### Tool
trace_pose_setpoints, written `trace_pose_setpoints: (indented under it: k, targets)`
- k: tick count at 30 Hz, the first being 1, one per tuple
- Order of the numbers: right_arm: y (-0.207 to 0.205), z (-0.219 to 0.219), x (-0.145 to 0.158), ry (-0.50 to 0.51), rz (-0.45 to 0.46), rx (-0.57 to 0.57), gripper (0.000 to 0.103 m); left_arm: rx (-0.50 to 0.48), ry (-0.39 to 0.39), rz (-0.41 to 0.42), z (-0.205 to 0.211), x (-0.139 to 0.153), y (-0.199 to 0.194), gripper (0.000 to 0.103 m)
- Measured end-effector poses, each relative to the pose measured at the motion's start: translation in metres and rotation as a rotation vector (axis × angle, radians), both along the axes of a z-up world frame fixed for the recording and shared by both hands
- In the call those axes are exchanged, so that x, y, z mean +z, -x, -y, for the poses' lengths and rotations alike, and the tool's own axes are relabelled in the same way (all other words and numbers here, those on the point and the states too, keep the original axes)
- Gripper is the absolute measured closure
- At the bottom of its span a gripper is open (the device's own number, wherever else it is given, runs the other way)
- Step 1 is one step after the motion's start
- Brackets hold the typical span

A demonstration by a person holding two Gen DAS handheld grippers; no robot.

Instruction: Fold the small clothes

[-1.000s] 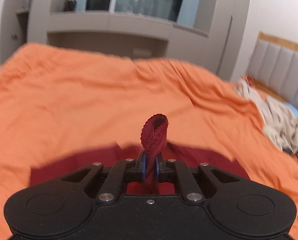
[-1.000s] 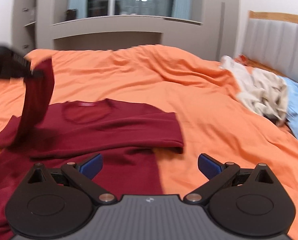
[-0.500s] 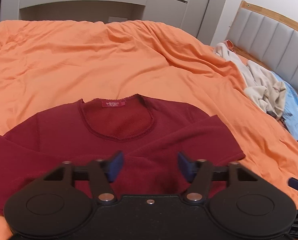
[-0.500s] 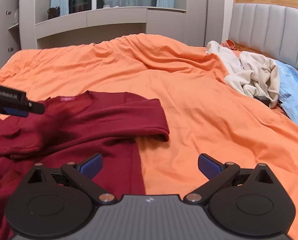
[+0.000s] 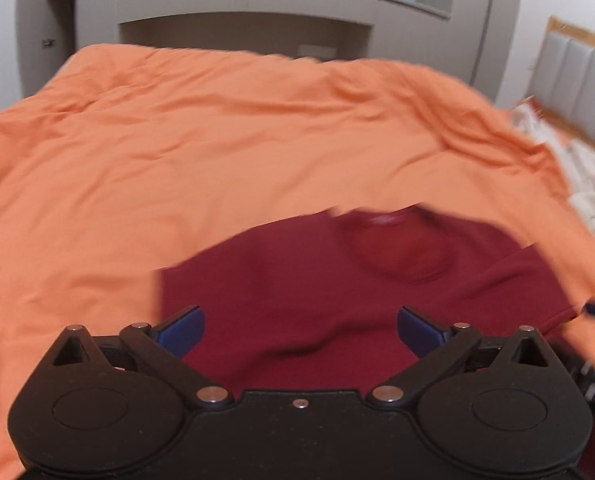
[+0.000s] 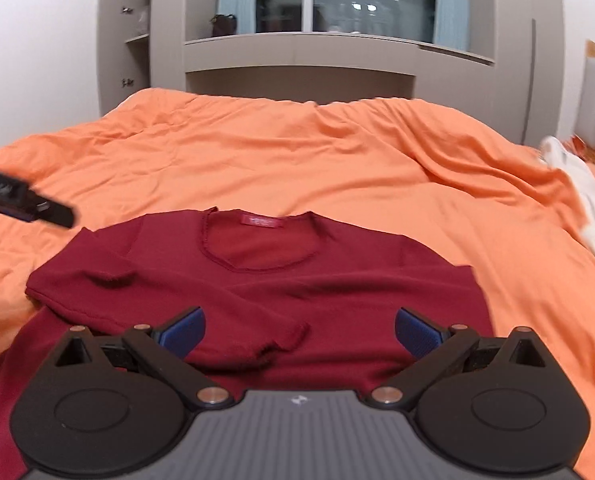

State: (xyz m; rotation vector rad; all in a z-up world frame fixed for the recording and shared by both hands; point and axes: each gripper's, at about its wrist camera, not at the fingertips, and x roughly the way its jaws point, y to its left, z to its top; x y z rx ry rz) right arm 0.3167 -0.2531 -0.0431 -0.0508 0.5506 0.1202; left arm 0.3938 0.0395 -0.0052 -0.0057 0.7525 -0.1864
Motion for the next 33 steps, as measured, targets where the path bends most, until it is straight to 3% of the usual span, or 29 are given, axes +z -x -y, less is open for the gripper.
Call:
trace_pose_setpoints:
  k: [4, 7, 10, 12, 14, 16, 18, 19, 23, 29, 33]
  targets:
    - [-0.022, -0.014, -0.018, 0.017, -0.051, 0.021, 0.002, 0.083, -0.044, -0.053, -0.056, -0.025, -0.004, 0.001]
    - [-0.032, -0.018, -0.031, -0.014, -0.107, 0.065, 0.022, 0.164, 0.046, -0.119, -0.096, -0.045, -0.012, 0.002]
    - [-0.035, -0.017, -0.039, -0.062, -0.123, 0.096, 0.037, 0.194, 0.217, -0.162, -0.122, -0.057, -0.019, 0.013]
    - [-0.036, -0.017, -0.041, -0.077, -0.12, 0.101, 0.055, 0.189, 0.282, -0.166, -0.129, -0.062, -0.023, 0.022]
    - [-0.038, -0.018, -0.043, -0.082, -0.115, 0.099, 0.071, 0.174, 0.295, -0.168, -0.126, -0.065, -0.024, 0.033]
    - [-0.039, -0.017, -0.047, -0.092, -0.126, 0.099, 0.075, 0.146, 0.293, -0.187, -0.121, -0.07, -0.026, 0.045]
    - [-0.039, -0.017, -0.048, -0.099, -0.128, 0.106, 0.088, 0.12, 0.282, -0.214, -0.114, -0.075, -0.027, 0.058]
    - [-0.039, -0.018, -0.048, -0.095, -0.124, 0.108, 0.09, 0.108, 0.274, -0.228, -0.111, -0.077, -0.028, 0.062]
    - [-0.033, -0.022, -0.045, -0.053, -0.093, 0.081, 0.096, 0.093, 0.225, -0.226, -0.104, -0.074, -0.024, 0.094]
    - [-0.032, -0.016, -0.045, -0.068, -0.099, 0.056, 0.096, 0.149, 0.164, -0.122, -0.094, -0.046, -0.012, 0.095]
    - [-0.033, -0.022, -0.049, -0.025, -0.108, 0.065, 0.096, 0.146, 0.068, -0.155, -0.085, -0.058, -0.016, 0.095]
